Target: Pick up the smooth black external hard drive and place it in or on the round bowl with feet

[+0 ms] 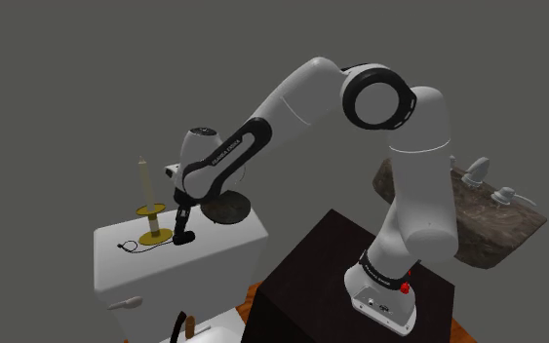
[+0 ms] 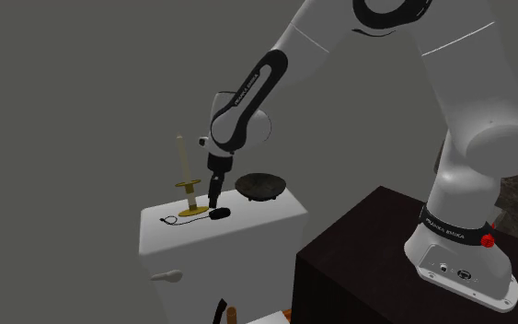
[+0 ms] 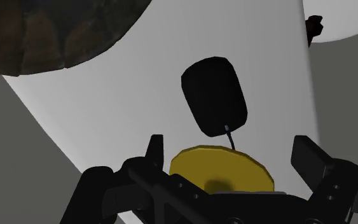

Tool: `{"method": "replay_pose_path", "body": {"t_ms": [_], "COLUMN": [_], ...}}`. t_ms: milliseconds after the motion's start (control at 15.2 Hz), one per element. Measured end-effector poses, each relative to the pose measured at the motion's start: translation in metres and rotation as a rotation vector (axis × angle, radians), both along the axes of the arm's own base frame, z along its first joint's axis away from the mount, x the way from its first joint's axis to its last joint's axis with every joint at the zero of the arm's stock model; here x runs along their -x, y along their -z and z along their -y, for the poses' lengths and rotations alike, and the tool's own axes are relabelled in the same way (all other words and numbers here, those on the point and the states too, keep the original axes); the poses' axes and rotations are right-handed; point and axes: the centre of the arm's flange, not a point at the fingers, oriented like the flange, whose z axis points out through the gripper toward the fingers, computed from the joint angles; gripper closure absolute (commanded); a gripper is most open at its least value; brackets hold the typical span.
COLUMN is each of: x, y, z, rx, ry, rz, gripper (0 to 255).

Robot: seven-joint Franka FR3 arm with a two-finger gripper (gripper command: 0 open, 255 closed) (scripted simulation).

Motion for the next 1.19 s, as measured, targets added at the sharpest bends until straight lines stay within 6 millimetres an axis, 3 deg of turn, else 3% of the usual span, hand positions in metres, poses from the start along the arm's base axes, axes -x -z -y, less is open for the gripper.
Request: {"method": "replay_pose_path", "body": {"t_ms": [462,858,924,1188], "x": [-0.001,-0.001,-0.001,-0.004], "y": [0.040,0.042,0.043,0.040], "z": [-0.009,-0.010,-0.010,-0.009], "rx": [0.001,0.000,0.000,0.000], "ry": [-0.007,-0.007,-0.007,-0.004], "rz": [-0.005,-0.004,-0.004,0.001], "gripper": [0,0,255,255]}}
